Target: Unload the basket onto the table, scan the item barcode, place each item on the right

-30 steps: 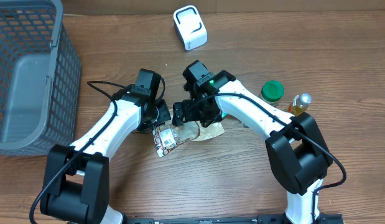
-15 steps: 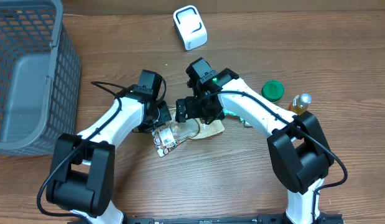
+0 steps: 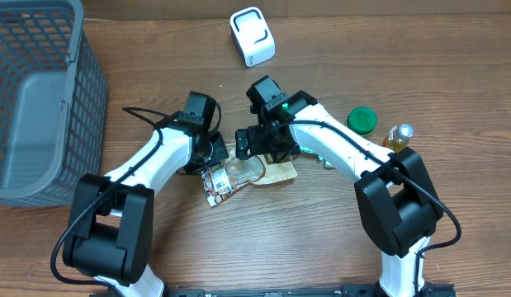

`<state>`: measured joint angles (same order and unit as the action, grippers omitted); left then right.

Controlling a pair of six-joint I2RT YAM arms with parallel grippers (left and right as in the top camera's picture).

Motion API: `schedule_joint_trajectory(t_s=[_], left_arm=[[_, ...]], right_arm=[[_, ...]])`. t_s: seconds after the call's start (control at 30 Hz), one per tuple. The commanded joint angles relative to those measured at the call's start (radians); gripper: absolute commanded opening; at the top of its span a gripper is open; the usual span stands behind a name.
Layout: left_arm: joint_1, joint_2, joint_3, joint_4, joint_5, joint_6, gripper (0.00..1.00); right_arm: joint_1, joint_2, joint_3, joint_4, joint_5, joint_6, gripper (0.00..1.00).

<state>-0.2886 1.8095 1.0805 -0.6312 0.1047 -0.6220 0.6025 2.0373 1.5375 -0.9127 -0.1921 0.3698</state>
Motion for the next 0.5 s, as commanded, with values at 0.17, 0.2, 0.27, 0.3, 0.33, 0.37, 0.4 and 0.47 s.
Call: schedule_joint_trajectory(t_s=[0.17, 0.2, 0.27, 0.3, 0.33, 0.37, 0.4, 0.47], left_arm=[[-0.007, 0.056, -0.019, -0.003, 0.004, 0.013, 0.04], [-0.007, 0.056, -0.019, -0.003, 0.004, 0.013, 0.04], [-0.007, 0.055, -0.019, -0.003, 0.004, 0.013, 0.04], [-0.007, 0.056, -0.019, -0.003, 0.004, 0.013, 0.04], [-0.007, 0.055, -0.019, -0.003, 0.004, 0.013, 0.04], [-0.007, 0.055, -0.019, -0.003, 0.004, 0.013, 0.04], [-0.007, 0.055, -0.019, -0.003, 0.004, 0.013, 0.04], [-0.007, 0.055, -0.019, -0.003, 0.004, 0.016, 0.05]], right_arm=[[-0.004, -0.032, 0.021, 0.009, 0.043, -0.003, 1.00], [-0.004, -0.032, 0.021, 0.010, 0.043, -0.003, 1.00], [-0.004, -0.032, 0.021, 0.010, 0.043, -0.003, 1.00], [-0.004, -0.032, 0.021, 0.010, 0.043, -0.003, 1.00], [-0.004, -0.032, 0.021, 0.010, 0.044, -0.003, 1.00], [-0.004, -0.032, 0.021, 0.010, 0.047, -0.003, 1.00], [-0.004, -0.032, 0.021, 0.010, 0.054, -0.003, 1.00], [-0.004, -0.032, 0.021, 0.010, 0.069, -0.003, 1.00]])
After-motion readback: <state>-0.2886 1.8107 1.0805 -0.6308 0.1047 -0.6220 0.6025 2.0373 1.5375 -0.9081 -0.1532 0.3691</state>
